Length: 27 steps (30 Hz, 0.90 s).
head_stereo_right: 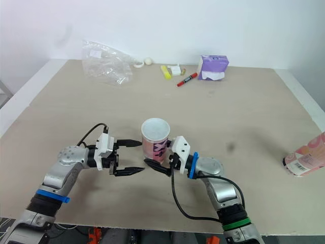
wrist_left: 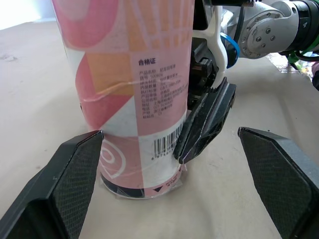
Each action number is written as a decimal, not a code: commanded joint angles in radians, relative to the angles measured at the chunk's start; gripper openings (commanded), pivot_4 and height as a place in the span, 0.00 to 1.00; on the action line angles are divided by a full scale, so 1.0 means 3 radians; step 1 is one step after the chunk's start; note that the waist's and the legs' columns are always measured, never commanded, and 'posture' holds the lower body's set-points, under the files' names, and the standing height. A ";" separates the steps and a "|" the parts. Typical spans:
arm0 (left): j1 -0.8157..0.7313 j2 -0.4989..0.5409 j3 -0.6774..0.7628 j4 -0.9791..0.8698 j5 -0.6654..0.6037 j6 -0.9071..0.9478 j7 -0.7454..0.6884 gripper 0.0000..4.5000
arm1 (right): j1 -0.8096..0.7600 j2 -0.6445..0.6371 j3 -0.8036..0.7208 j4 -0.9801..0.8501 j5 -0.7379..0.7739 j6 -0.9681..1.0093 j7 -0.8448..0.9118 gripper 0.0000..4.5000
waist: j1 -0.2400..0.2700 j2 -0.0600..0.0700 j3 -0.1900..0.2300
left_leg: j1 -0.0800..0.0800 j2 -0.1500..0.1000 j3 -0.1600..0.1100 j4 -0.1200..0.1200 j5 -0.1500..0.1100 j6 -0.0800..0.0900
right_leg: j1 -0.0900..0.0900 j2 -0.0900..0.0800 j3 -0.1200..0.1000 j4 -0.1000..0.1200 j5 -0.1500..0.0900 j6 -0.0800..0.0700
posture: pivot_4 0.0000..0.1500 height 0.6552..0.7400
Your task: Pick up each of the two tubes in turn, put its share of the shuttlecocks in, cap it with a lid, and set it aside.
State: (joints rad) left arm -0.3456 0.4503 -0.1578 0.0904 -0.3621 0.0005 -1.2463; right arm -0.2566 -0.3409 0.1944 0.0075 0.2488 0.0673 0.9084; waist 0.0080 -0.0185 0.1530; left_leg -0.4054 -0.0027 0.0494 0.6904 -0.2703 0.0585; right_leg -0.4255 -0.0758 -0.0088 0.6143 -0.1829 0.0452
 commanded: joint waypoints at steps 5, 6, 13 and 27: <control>-0.0053 -0.0012 0.0000 -0.0037 -0.0005 -0.0022 -0.0009 1.00 | -0.0129 0.0096 0.0055 0.0111 -0.0034 -0.0045 -0.0002 0.97 | -0.0002 0.0000 0.0000 | 0.0000 0.0000 0.0000 0.0000 0.0001 -0.0001 | 0.0000 0.0000 0.0000 0.0001 0.0000 0.0000 | 1.00 1.00; -0.0044 -0.0010 -0.0002 -0.0041 -0.0003 -0.0026 -0.0009 1.00 | -0.0138 0.0102 0.0062 0.0132 -0.0034 -0.0044 0.0009 0.97 | -0.0002 0.0000 0.0000 | 0.0000 0.0000 0.0000 0.0000 0.0001 -0.0001 | 0.0000 0.0000 0.0000 0.0001 0.0000 0.0000 | 1.00 1.00; -0.0032 0.0007 0.0013 -0.0039 0.0015 -0.0032 -0.0005 1.00 | -0.0184 0.0120 0.0056 0.0211 -0.0052 -0.0075 -0.0001 0.97 | -0.0002 0.0000 0.0000 | 0.0000 0.0000 0.0000 0.0000 0.0001 -0.0002 | 0.0000 0.0000 0.0000 0.0001 0.0001 0.0000 | 1.00 1.00; -0.0054 -0.0011 0.0000 -0.0006 0.0034 -0.0075 -0.0008 1.00 | -0.0105 0.0087 0.0020 0.0098 -0.0035 -0.0032 -0.0044 0.65 | -0.0002 0.0000 0.0000 | 0.0001 0.0000 0.0000 0.0000 0.0002 -0.0003 | 0.0000 0.0000 0.0000 0.0001 0.0002 -0.0001 | 1.00 1.00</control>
State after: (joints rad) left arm -0.3515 0.4496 -0.1579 0.1018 -0.3524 -0.0026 -1.2444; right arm -0.2861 -0.3120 0.2179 0.0750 0.2317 0.0624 0.9063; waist 0.0073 -0.0185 0.1530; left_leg -0.4051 -0.0026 0.0494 0.6904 -0.2696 0.0574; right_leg -0.4254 -0.0757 -0.0088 0.6147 -0.1824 0.0450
